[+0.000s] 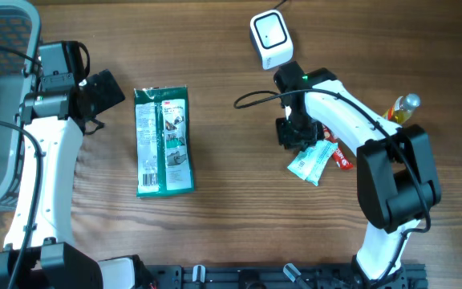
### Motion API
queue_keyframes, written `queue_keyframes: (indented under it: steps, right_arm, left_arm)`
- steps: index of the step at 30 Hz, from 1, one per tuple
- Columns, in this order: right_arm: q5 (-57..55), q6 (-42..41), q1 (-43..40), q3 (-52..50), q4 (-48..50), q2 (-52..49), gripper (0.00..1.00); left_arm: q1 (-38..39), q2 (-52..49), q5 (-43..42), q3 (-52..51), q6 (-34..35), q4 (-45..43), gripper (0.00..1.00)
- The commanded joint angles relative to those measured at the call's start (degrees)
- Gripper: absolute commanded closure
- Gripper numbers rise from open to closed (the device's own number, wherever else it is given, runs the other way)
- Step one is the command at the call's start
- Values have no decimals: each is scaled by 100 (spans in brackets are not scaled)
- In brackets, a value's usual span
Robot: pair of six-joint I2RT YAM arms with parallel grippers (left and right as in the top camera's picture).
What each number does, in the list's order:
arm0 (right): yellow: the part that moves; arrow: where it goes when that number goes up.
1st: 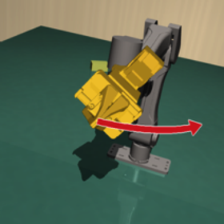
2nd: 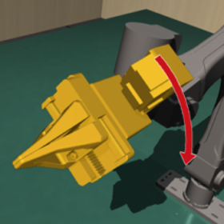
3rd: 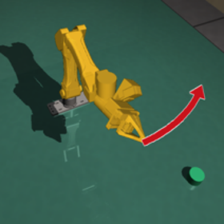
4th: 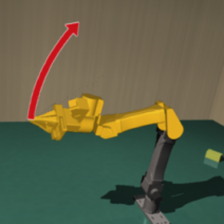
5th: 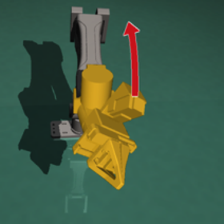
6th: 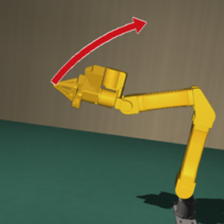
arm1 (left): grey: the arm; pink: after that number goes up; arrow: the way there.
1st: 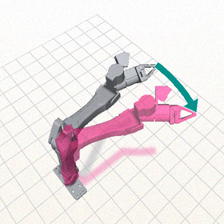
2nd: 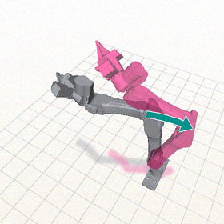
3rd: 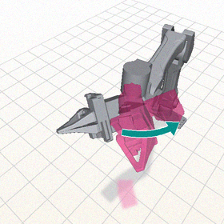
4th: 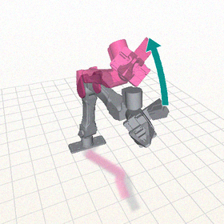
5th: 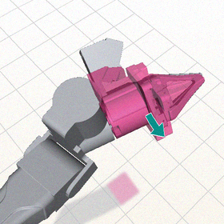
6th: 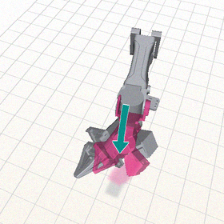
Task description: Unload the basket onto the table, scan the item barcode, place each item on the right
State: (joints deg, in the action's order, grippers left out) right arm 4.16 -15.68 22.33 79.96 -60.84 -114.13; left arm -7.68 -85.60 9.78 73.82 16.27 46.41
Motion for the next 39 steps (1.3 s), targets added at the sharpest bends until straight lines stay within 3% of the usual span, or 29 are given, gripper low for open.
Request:
queue_keyframes:
  steps: [1, 3, 10, 15, 31, 35, 37, 38, 39]
  right_arm:
    - [2142, 46, 2, -15, 627, -42, 69]
    - [2883, -28, 79, -15, 1263, -42, 68]
    - [2503, -448, 780, -15, 2520, -44, 62]
    - [1237, -723, 1342, -17, 2629, -55, 61]
    - [916, -717, 1547, -17, 2791, -79, 54]
    - [916, -713, 1547, -17, 2815, -79, 54]
    - [916, -682, 1547, -17, 2800, -79, 54]
    - [916, -680, 1547, -17, 2800, -79, 54]
    - [914, -680, 1543, -17, 2802, -79, 54]
  left_arm:
    - [-33, 11, 9, 33, 70, -15, 0]
    - [-33, 11, 9, 33, 70, -15, 0]
    - [-33, 11, 9, 33, 72, -15, 0]
    - [-33, 11, 9, 33, 70, -15, 0]
    - [-33, 11, -15, 33, 74, -122, 0]
    - [-33, 7, -1399, 31, 66, 459, 0]
    - [-33, -11, -1845, 22, -514, 844, 0]
    - [-33, -33, -1851, 4, -737, 1001, 19]
    - [-33, -85, -1683, -83, -883, 1115, 55]
